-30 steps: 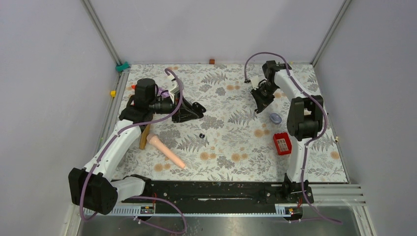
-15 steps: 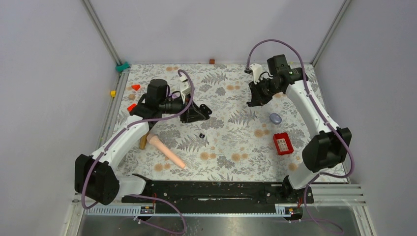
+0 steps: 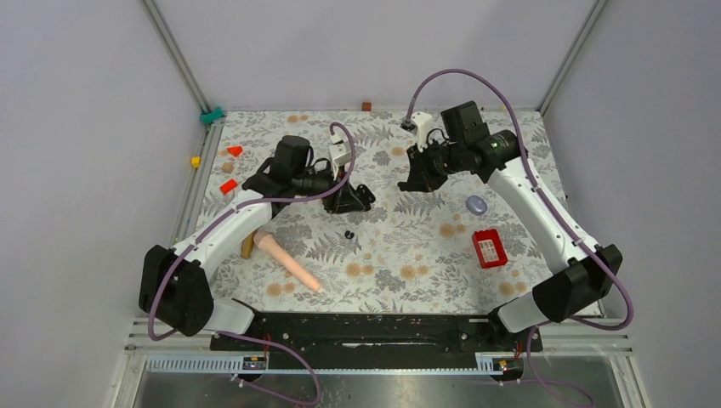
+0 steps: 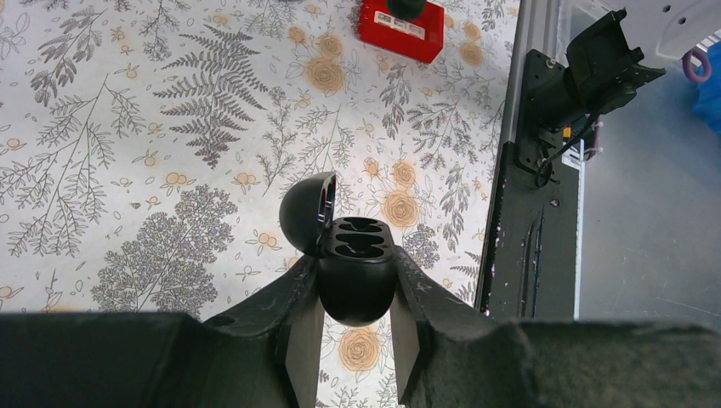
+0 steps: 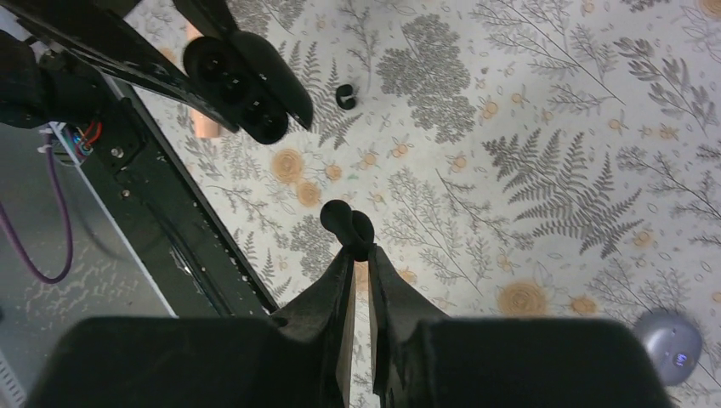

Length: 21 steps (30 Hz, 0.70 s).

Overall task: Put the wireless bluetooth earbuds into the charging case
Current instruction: Place the earbud in the charging case.

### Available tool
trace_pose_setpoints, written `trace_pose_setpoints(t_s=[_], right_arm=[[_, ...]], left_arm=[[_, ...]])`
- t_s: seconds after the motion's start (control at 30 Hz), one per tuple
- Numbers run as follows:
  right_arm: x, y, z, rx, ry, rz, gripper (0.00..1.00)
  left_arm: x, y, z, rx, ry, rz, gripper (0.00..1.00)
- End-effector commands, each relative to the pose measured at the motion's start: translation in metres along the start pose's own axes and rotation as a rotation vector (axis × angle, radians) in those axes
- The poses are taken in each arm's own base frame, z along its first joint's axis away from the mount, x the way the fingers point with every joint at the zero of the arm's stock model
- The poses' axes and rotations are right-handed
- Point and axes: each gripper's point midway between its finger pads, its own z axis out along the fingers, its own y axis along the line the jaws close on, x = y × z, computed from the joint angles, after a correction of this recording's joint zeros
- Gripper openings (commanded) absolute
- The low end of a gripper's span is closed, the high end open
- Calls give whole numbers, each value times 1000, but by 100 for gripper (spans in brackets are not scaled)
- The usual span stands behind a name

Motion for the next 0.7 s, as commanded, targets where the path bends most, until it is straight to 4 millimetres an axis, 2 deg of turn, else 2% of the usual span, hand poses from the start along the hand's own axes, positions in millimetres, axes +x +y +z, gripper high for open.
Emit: trace_pose_setpoints(t_s=[0.0,0.27,0.67], right_arm=[[-19,28,-1,-46,-66,12,4],[-25,57,14,-116,-48,17,4],[-22,75,30,-162,-5,4,4]], left_arm=[[-21,-4,0,13,-34,68,2],[-22,-21,4,72,-33,78,2],[-18,-34,6,113,-20,93,2]])
